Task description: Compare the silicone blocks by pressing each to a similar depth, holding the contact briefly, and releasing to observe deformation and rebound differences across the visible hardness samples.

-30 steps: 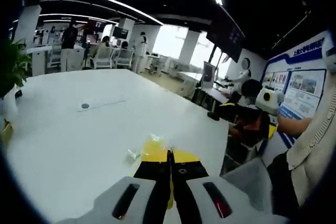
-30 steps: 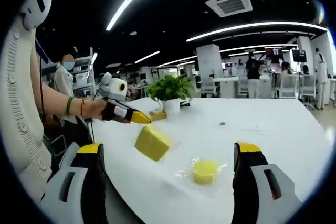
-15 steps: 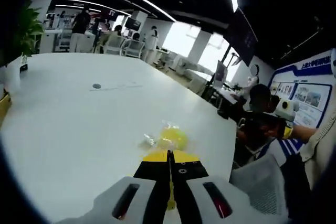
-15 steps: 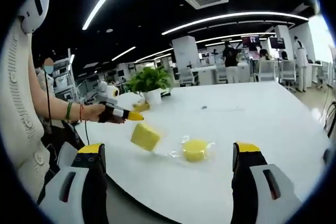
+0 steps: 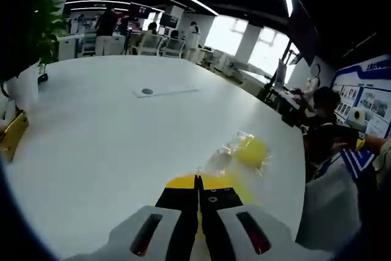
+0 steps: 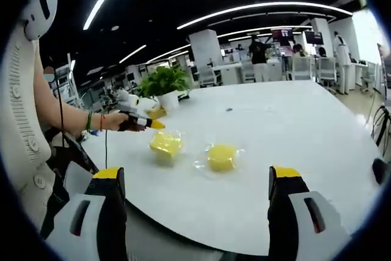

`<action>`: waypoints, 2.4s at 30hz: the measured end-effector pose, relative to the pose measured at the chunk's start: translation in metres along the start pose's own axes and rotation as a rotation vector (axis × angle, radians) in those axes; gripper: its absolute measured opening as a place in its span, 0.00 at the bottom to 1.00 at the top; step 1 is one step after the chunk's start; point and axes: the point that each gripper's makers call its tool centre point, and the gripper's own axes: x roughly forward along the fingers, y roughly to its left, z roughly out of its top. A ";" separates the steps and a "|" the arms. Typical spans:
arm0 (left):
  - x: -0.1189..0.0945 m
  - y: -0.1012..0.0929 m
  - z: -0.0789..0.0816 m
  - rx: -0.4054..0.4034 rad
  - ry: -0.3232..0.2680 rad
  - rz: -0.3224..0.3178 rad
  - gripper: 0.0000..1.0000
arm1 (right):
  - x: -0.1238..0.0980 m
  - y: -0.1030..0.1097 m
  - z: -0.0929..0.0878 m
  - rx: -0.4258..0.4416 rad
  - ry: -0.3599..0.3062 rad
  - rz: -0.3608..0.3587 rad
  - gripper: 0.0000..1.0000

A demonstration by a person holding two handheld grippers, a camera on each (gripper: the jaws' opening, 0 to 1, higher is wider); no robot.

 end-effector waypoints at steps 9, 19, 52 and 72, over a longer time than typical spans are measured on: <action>0.018 0.031 -0.022 0.000 0.056 0.024 0.00 | 0.006 -0.001 -0.004 -0.003 0.042 -0.009 0.89; 0.028 0.052 -0.039 0.010 0.094 0.016 0.00 | 0.009 -0.002 -0.005 -0.029 0.061 -0.021 0.88; -0.072 -0.080 -0.016 0.193 -0.067 0.123 0.44 | 0.019 0.022 0.023 -0.076 -0.032 0.189 0.83; -0.133 -0.157 -0.023 0.138 -0.224 0.186 0.54 | 0.002 0.005 0.019 -0.054 -0.055 0.261 0.84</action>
